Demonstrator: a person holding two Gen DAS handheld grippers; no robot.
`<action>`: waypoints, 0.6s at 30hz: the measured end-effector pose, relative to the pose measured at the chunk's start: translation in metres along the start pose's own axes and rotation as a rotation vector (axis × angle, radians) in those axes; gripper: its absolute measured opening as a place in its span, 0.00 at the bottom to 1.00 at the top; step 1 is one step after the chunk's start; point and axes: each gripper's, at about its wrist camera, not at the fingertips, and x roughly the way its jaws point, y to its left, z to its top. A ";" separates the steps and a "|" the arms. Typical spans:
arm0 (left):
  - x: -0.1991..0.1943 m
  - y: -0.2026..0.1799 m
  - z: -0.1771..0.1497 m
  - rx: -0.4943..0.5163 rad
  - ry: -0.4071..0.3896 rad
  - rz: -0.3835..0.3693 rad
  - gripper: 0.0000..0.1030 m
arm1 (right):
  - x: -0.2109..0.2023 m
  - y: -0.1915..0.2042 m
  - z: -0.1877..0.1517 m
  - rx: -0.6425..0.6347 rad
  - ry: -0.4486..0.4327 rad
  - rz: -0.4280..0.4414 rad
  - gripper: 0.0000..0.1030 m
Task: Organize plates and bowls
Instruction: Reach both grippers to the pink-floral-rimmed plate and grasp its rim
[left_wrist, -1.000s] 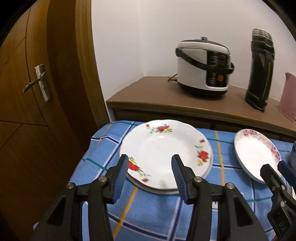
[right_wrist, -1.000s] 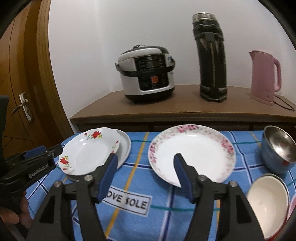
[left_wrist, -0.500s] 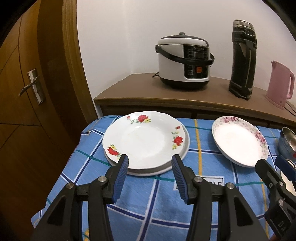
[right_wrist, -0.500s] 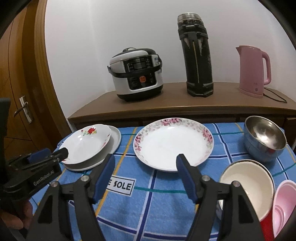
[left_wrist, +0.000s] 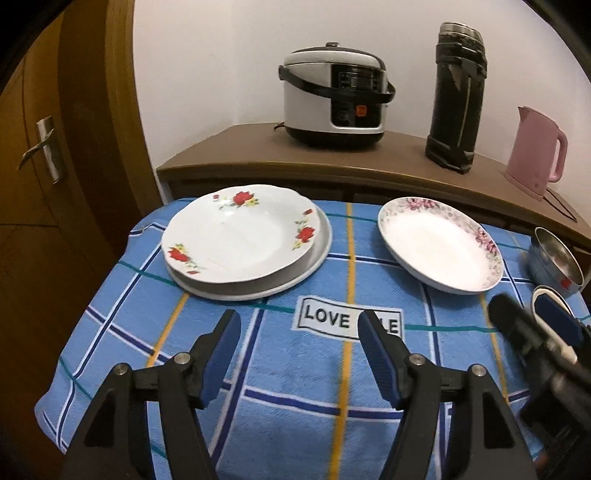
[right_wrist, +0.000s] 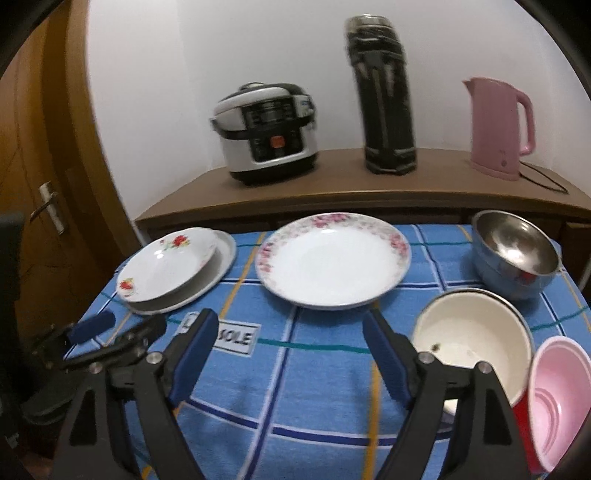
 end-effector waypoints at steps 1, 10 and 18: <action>0.000 -0.002 0.001 0.006 -0.006 0.000 0.66 | -0.001 -0.006 0.002 0.017 -0.004 -0.005 0.80; 0.012 -0.016 0.025 -0.004 -0.036 -0.033 0.66 | -0.003 -0.056 0.029 0.155 -0.057 -0.131 0.77; 0.040 -0.034 0.053 -0.032 -0.026 -0.054 0.66 | 0.025 -0.079 0.051 0.282 -0.042 -0.216 0.69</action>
